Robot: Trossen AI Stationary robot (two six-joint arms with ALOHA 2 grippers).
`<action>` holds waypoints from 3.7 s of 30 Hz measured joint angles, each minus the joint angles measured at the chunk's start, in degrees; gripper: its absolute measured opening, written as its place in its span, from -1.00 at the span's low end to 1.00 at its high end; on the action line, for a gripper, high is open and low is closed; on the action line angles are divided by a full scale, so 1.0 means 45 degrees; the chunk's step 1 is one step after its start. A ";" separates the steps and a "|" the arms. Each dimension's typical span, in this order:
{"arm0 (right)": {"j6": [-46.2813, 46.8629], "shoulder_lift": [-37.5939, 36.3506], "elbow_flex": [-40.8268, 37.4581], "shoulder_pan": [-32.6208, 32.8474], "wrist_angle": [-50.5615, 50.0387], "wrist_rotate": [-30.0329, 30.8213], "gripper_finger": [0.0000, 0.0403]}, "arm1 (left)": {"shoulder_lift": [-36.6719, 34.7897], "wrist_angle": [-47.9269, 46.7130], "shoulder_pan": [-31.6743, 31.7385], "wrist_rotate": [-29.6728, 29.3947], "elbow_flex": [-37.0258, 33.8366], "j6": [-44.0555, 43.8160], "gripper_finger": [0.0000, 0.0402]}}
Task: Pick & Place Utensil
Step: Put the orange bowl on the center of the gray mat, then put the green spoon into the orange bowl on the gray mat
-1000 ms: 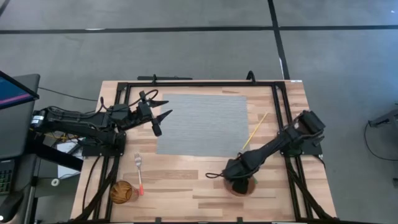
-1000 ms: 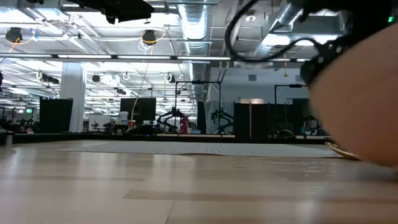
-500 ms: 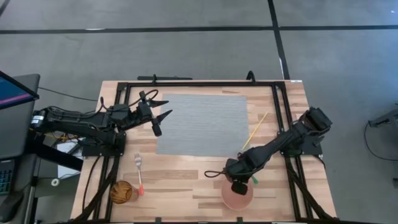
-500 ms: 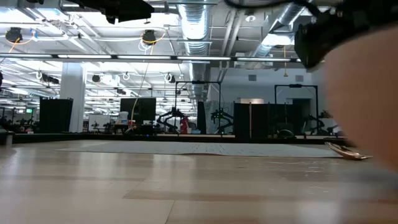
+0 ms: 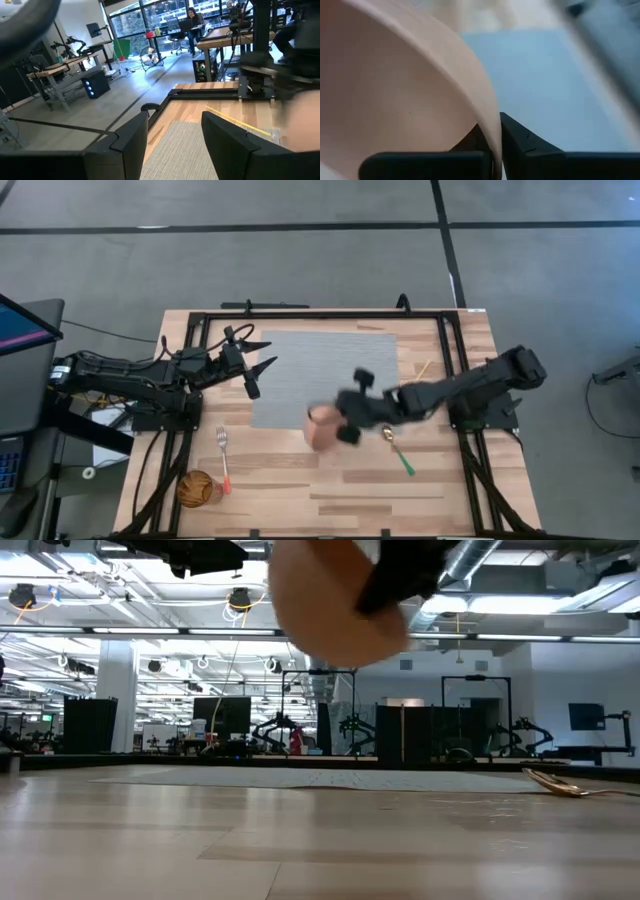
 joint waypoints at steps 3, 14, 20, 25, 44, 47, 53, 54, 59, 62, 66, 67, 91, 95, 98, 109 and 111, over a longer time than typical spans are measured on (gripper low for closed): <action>-0.0164 0.0375 0.0752 -0.1753 0.0010 -0.0256 -0.97 | 0.0000 0.0000 0.0000 0.0000 0.0000 0.0000 -0.06; -0.1517 0.5426 0.5342 -0.6248 -0.6121 -0.6326 -0.99 | 0.0000 -0.0020 0.0000 0.0005 0.0000 0.0000 -0.06; -0.2839 0.7494 0.6382 -0.7178 -0.6778 -0.8205 -0.98 | 0.0003 -0.0278 0.0000 0.0002 0.0000 0.0000 -0.06; -0.3542 0.8397 0.7361 -0.7617 -0.7533 -0.8797 -0.97 | 0.0005 -0.0296 -0.0004 0.0000 0.0000 0.0000 -0.06; -0.4577 0.7246 0.7747 -0.7611 -0.7347 -0.8743 -0.33 | 0.0005 -0.0340 -0.0005 0.0000 0.0000 0.0000 -0.06; -0.4578 0.6631 0.7747 -0.7392 -0.7445 -0.8744 -0.25 | 0.0005 -0.0343 -0.0004 0.0000 0.0000 -0.0011 -0.06; -0.4300 0.5163 0.7747 -0.6934 -0.8245 -0.8735 -0.12 | 0.0005 -0.0358 -0.0005 0.0000 0.0000 -0.0044 -0.06; -0.4046 0.4890 0.7747 -0.6844 -0.8518 -0.8723 -0.11 | 0.0005 -0.0368 -0.0005 0.0001 0.0000 -0.0044 -0.06; -0.2669 0.3687 0.7612 -0.6012 -1.0233 -0.8394 -0.08 | 0.0005 -0.0512 -0.0005 0.0000 0.0000 -0.0047 -0.06; -0.1648 0.3095 0.7113 -0.5113 -1.1007 -0.8401 -0.10 | 0.0005 -0.0708 -0.0005 0.0000 0.0000 -0.0049 -0.06; -0.0778 0.2223 0.6153 -0.3748 -1.2281 -0.8344 -0.14 | 0.0005 -0.0931 -0.0005 0.0000 0.0000 -0.0087 -0.06; -0.0375 0.1950 0.5864 -0.3452 -1.2472 -0.8133 -0.15 | 0.0005 -0.0930 -0.0005 0.0000 0.0000 -0.0125 -0.06; 1.3518 -0.2486 -0.3639 0.3973 -0.7127 -0.7128 -0.01 | 0.0005 -0.0928 -0.0049 0.0000 0.0000 -0.0141 -0.06; 1.4311 -0.1099 -0.4055 0.4686 -0.5312 -0.7083 0.02 | 0.0005 -0.0896 -0.0049 0.0000 0.0000 -0.0141 -0.06; 1.5240 -0.0014 -0.4065 0.4981 -0.5196 -0.6926 0.02 | 0.0003 -0.0862 -0.0049 0.0000 0.0000 -0.0141 -0.06; 1.5228 0.1883 -0.4053 0.5277 -0.3620 -0.7784 -0.05 | 0.0005 -0.0855 -0.0051 0.0000 0.0000 -0.0141 -0.06; 1.5227 0.2093 -0.4018 0.5277 -0.3608 -0.7792 -0.07 | 0.0005 -0.0855 -0.0053 0.0000 0.0000 -0.0141 -0.06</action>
